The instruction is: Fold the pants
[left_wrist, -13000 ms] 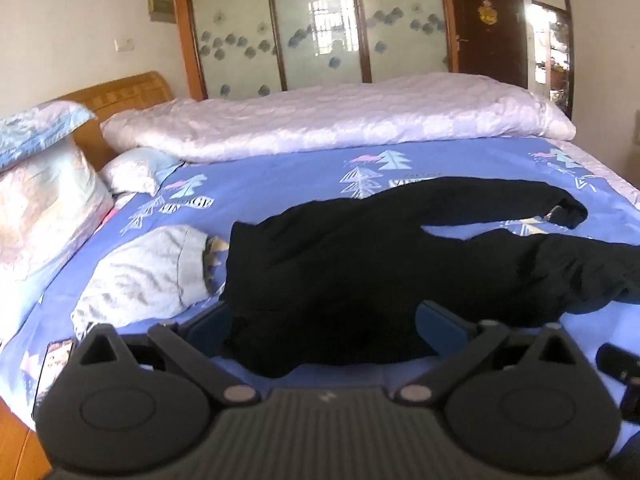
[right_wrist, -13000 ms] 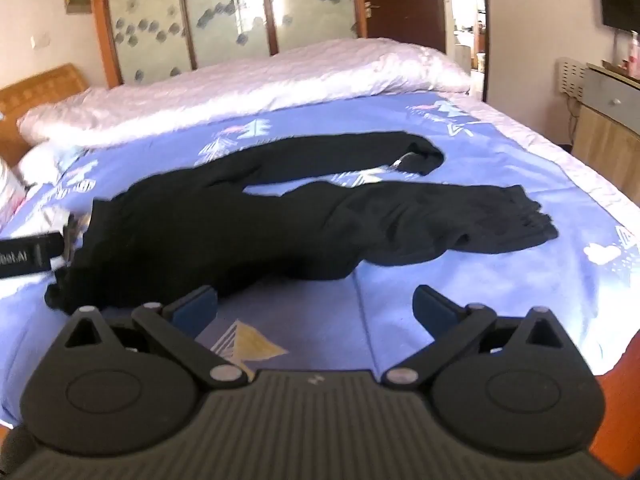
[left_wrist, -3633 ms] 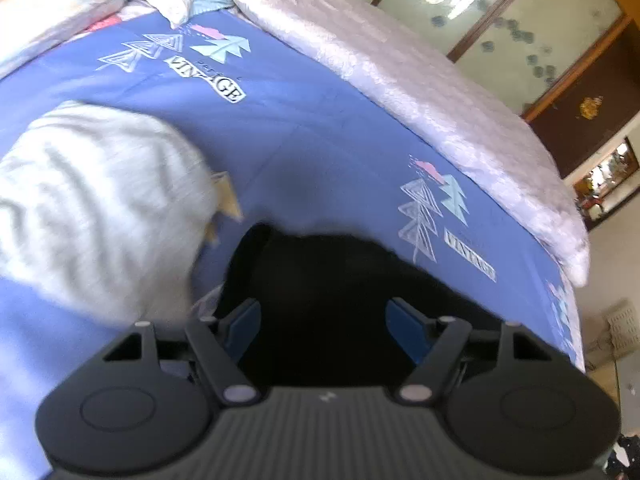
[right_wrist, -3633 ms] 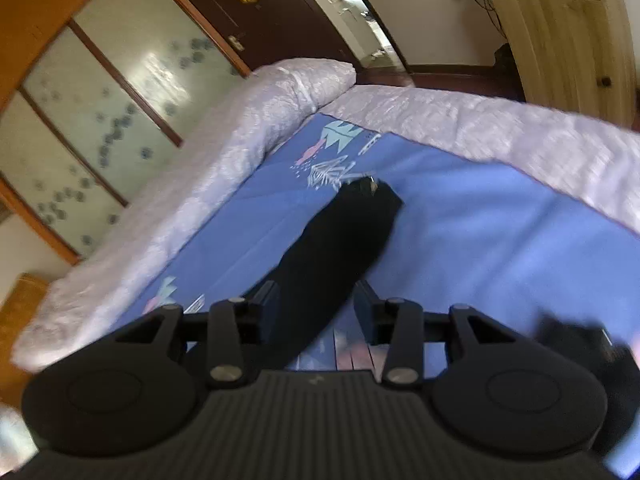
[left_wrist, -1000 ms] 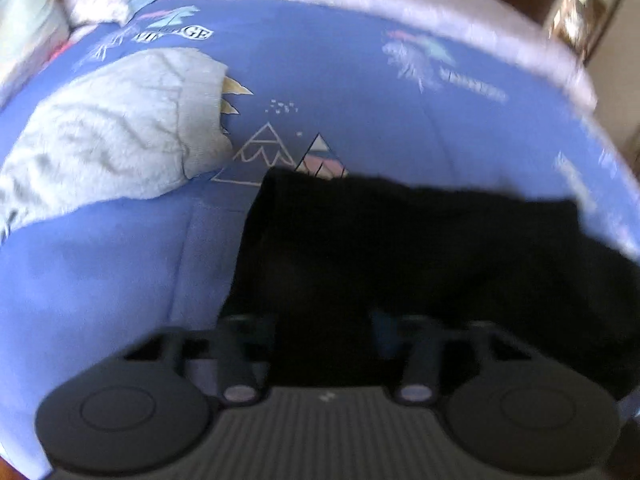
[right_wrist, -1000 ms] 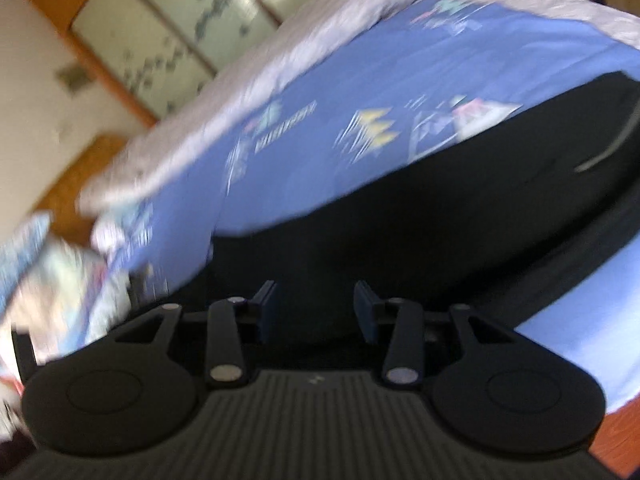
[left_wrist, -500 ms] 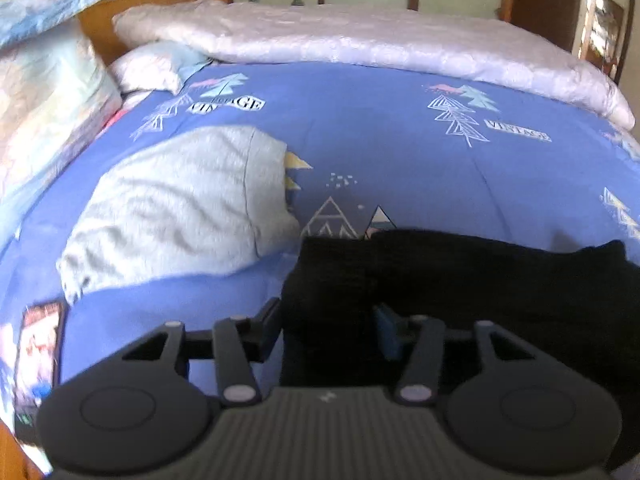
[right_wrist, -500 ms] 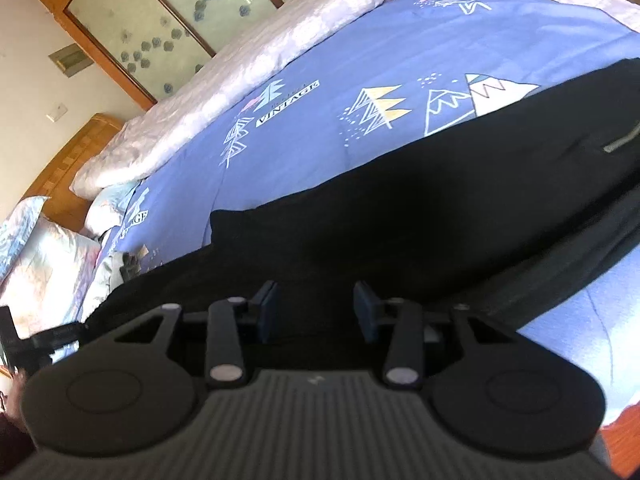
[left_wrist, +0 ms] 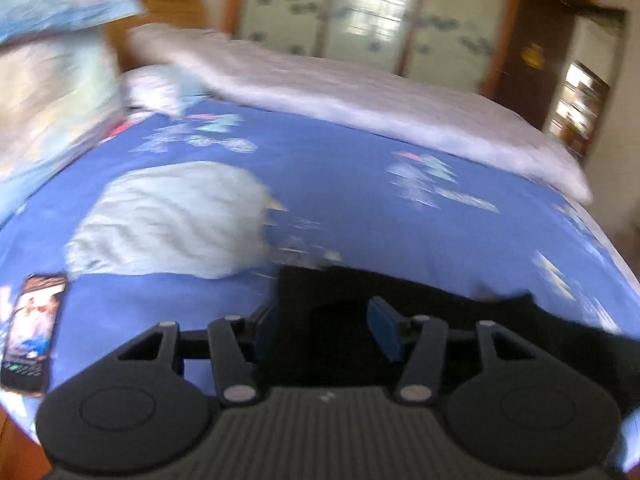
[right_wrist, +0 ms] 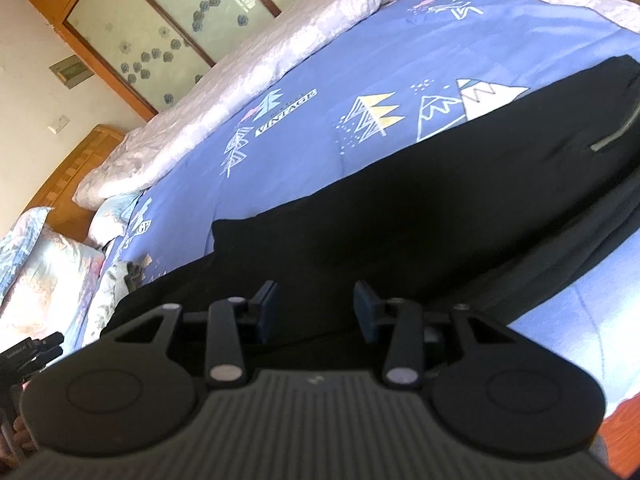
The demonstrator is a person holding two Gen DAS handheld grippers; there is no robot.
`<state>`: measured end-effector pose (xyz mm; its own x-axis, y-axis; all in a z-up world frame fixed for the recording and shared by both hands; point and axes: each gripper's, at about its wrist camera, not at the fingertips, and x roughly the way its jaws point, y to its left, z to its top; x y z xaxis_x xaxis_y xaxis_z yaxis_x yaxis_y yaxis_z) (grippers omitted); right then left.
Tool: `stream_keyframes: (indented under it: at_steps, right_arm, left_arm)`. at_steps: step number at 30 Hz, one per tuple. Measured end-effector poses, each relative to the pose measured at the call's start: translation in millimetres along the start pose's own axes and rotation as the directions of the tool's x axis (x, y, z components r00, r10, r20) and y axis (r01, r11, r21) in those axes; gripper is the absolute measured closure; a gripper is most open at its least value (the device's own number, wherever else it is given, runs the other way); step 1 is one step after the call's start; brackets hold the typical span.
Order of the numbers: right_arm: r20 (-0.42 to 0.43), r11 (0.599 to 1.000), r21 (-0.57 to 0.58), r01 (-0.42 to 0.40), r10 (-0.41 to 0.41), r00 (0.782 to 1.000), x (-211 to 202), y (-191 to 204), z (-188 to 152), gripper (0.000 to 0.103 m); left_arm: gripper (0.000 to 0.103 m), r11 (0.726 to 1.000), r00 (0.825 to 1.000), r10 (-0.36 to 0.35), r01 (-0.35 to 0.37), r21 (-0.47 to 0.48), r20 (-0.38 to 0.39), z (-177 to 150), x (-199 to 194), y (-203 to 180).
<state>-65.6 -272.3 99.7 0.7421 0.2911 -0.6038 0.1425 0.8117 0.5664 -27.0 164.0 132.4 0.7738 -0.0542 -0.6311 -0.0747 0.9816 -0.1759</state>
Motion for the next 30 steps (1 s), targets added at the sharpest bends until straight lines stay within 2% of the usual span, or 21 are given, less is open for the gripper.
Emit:
stream_keyframes:
  at_steps: [3,6,8,11,14,17,18,19,20,21,24,27,30]
  right_arm:
    - [-0.025,0.999,-0.042,-0.022,0.021,0.999,11.8,14.9,8.5,0.058]
    - [-0.049,0.983,-0.176,-0.06,0.052,0.997,36.3,49.2,26.0,0.058]
    - [-0.076,0.959,-0.276,-0.063,0.043,0.996,62.7,76.4,36.6,0.057]
    - [-0.121,0.912,-0.404,-0.069,0.022,0.992,109.3,115.7,47.0,0.055]
    - [-0.145,0.865,-0.501,-0.036,-0.043,0.988,156.3,142.5,53.5,0.055]
    - [-0.213,0.858,-0.512,-0.025,-0.099,0.972,196.6,147.4,61.5,0.055]
    - [-0.247,0.862,-0.506,-0.026,-0.116,0.962,207.0,145.9,62.8,0.059]
    - [-0.298,0.866,-0.499,-0.034,-0.135,0.945,218.6,143.3,62.1,0.08]
    - [-0.339,0.866,-0.498,-0.043,-0.149,0.929,226.2,143.0,60.6,0.091]
    - [-0.362,0.862,-0.505,-0.044,-0.165,0.917,232.6,142.2,58.8,0.092]
    - [-0.327,0.851,-0.526,-0.016,-0.184,0.927,234.7,147.4,56.1,0.095]
    - [-0.235,0.884,-0.466,0.033,-0.159,0.959,232.3,145.1,76.2,0.095]
    - [-0.208,0.918,-0.391,0.07,-0.162,0.965,241.0,134.2,93.4,0.095]
  left_arm:
    - [0.052,0.995,0.998,-0.055,0.058,0.085,-0.034,-12.9,11.2,-28.5]
    - [0.052,0.987,0.996,-0.069,0.078,0.144,-0.063,-29.4,21.3,-48.1]
    - [0.052,0.984,0.992,-0.084,0.098,0.15,-0.094,-38.9,25.5,-54.7]
    - [0.052,0.984,0.989,-0.064,0.085,0.159,-0.133,-49.4,35.0,-56.4]
    - [0.052,0.985,0.985,-0.044,0.071,0.157,-0.166,-51.5,48.4,-53.7]
    - [0.052,0.984,0.984,-0.032,0.063,0.169,-0.177,-50.5,60.3,-55.6]
    - [0.052,0.983,0.983,-0.03,0.062,0.174,-0.18,-49.5,63.8,-56.0]
    - [0.052,0.982,0.983,-0.028,0.061,0.18,-0.183,-49.6,68.0,-58.0]
    - [0.052,0.981,0.982,-0.026,0.061,0.185,-0.187,-50.1,72.0,-59.7]
    - [0.052,0.98,0.981,-0.023,0.06,0.19,-0.191,-50.7,76.7,-60.8]
    - [0.052,0.979,0.979,-0.006,0.047,0.198,-0.204,-52.8,89.1,-60.7]
    - [0.052,0.981,0.977,0.021,0.022,0.195,-0.214,-55.1,100.1,-58.1]
    - [0.052,0.979,0.977,0.052,-0.009,0.202,-0.208,-54.1,107.5,-58.8]
